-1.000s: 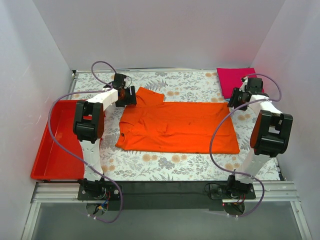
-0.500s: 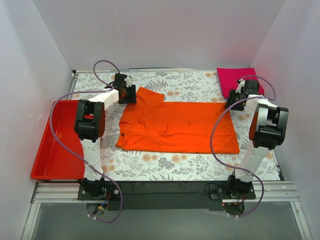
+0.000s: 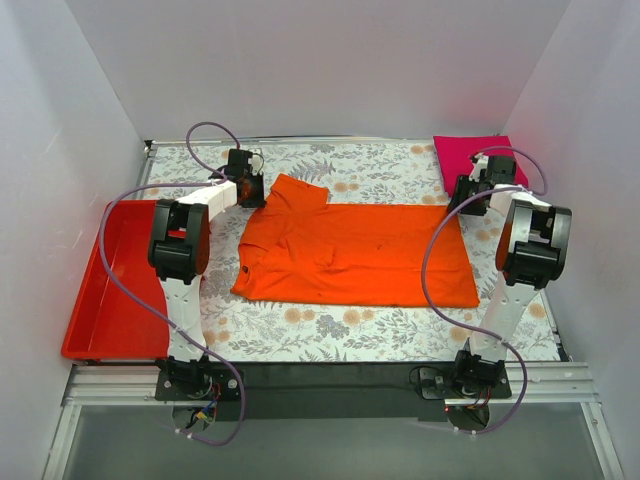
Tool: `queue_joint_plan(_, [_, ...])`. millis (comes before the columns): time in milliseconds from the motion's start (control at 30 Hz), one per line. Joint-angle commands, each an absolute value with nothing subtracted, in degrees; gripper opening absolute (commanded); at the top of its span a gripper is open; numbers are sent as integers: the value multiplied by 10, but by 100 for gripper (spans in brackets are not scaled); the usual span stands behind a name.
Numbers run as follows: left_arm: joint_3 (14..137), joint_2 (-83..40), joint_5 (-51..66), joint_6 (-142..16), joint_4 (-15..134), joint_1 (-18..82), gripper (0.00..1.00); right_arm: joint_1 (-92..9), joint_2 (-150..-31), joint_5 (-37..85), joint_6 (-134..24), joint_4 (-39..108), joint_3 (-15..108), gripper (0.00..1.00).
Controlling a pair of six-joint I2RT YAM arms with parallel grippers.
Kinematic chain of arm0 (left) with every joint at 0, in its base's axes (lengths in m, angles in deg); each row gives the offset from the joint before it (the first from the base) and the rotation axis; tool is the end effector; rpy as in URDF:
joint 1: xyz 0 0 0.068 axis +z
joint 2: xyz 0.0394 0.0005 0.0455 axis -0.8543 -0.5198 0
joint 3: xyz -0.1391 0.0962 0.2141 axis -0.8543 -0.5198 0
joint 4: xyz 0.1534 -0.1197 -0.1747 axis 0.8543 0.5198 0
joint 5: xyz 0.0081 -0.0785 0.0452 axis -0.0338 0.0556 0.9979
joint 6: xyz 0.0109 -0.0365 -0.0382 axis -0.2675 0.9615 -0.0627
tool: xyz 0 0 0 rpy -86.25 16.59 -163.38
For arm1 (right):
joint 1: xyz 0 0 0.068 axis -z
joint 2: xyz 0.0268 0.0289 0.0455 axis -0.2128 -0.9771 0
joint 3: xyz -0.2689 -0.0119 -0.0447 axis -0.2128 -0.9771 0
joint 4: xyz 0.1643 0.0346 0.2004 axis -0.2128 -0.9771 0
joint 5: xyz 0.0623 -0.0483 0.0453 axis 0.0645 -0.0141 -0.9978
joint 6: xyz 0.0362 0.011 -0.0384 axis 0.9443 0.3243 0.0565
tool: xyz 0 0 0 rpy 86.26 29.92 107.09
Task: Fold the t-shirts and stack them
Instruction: Fold the tshirt
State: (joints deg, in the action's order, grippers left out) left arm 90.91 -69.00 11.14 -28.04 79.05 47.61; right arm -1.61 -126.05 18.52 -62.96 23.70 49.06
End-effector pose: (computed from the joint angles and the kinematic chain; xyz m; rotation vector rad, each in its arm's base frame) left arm 0.4547 -0.0918 0.1523 -0.7474 2.4632 -0.4995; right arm 0.4312 -0.0734 0.1634 0.1056 2.4120 0.1761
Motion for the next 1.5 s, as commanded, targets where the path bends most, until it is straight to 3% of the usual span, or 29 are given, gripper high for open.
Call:
queue_joint_plan(0, [896, -693, 107, -285, 818, 475, 11, -21, -1279, 153, -646, 249, 515, 45])
queue_joint_plan(133, [899, -696, 110, -286, 819, 475, 4, -22, -1288, 135, -648, 246, 515, 44])
queue_joint_plan(500, [903, -711, 108, -283, 819, 475, 1, -22, -1304, 139, -652, 240, 513, 35])
queue_joint_plan(667, [898, -711, 114, -282, 820, 477, 0, -22, -1310, 144, -659, 238, 512, 23])
queue_joint_plan(867, [895, -713, 112, -280, 819, 480, 0, -21, -1310, 152, -667, 233, 515, 1])
queue_joint_plan(1467, [916, -652, 66, -264, 819, 497, 0, -17, -1259, 124, -637, 213, 541, 1])
